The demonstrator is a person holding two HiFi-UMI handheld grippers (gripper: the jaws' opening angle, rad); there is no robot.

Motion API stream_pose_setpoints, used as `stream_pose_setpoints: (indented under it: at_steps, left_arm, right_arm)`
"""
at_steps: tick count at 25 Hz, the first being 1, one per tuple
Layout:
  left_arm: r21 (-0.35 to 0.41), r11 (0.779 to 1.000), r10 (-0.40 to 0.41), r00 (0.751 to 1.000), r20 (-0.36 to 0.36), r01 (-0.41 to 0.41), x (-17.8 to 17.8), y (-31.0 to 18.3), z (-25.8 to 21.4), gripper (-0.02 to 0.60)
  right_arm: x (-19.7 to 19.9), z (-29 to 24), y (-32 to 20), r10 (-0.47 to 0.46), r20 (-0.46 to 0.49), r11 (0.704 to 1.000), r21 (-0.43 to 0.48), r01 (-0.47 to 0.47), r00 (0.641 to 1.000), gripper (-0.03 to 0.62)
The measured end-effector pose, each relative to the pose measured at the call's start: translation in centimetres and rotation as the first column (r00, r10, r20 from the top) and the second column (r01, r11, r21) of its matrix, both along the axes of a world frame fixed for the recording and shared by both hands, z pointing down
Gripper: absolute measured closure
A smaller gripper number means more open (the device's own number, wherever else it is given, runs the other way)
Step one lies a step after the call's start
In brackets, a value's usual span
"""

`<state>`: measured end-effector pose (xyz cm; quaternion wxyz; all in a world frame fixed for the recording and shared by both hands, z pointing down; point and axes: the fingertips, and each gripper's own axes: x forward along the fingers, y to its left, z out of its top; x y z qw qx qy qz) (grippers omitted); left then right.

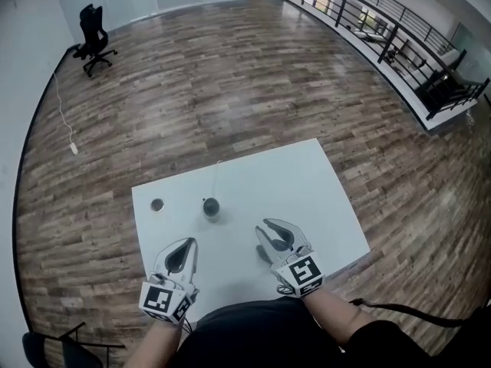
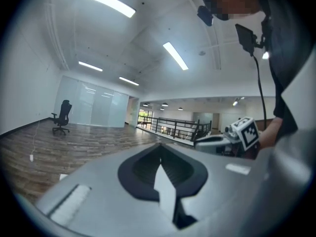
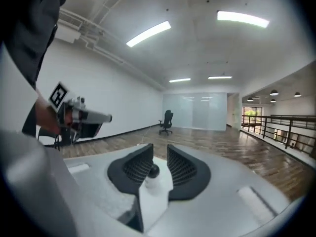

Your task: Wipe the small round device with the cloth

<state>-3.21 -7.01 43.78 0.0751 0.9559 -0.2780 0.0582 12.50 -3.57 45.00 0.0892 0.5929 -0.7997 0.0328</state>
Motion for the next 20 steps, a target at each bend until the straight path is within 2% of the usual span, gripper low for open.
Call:
stream_pose_setpoints:
  at_steps: [1,2,3,5,7,9,12,16,20]
  left_arm:
    - [-0.012,1.0,0.003,1.0,0.002,-0.002,0.2,0.0,0.3,0.578]
    - [-0.025,1.0,0.004,1.0,0.005,-0.003,0.3,0.2,0.8,0.578]
    - [-0.037,0.999,0.003,1.0,0.008,-0.003,0.3,0.6,1.4,0.578]
    - [-0.054,0.999,-0.001,1.0,0.02,0.002,0.4,1.4,2.8,0.578]
    - [-0.07,0.998,0.003,0.999,0.036,-0.001,0.8,2.0,4.1,0.578]
    - [-0.069,0.998,0.018,0.999,0.043,-0.015,1.2,2.3,4.4,0.578]
    - [-0.047,0.999,0.015,0.999,0.045,-0.013,1.1,1.8,4.2,0.578]
    - [-0.025,0.999,-0.035,0.997,0.07,0.037,-0.4,1.1,5.3,0.578]
    - [0.005,1.0,-0.029,0.999,0.044,0.029,-0.2,1.0,4.5,0.578]
  right_arm:
    - [-0.3,-1.2,-0.4,0.005,0.024,1.0,0.031,-0.006,1.0,0.515]
    - [-0.9,-1.8,-0.7,-0.008,0.032,0.999,0.053,0.007,0.999,0.586]
    - [-1.5,-1.5,-0.8,-0.031,0.02,0.998,0.06,0.029,0.999,0.592]
    - [-2.5,1.5,-1.0,-0.053,-0.017,0.999,0.012,0.053,0.998,0.592]
    - [-2.5,5.0,-0.7,-0.019,0.014,0.997,-0.072,0.02,1.0,0.592]
    - [-2.5,6.7,-0.3,0.01,0.049,0.993,-0.116,-0.004,0.999,0.592]
    - [-2.5,7.1,-0.4,0.009,0.053,0.992,-0.126,-0.002,0.999,0.592]
    - [-3.3,7.6,-1.1,-0.004,0.051,0.992,-0.128,0.011,0.999,0.592]
    - [-4.0,7.9,-0.6,-0.018,0.027,0.99,-0.137,0.022,0.999,0.592]
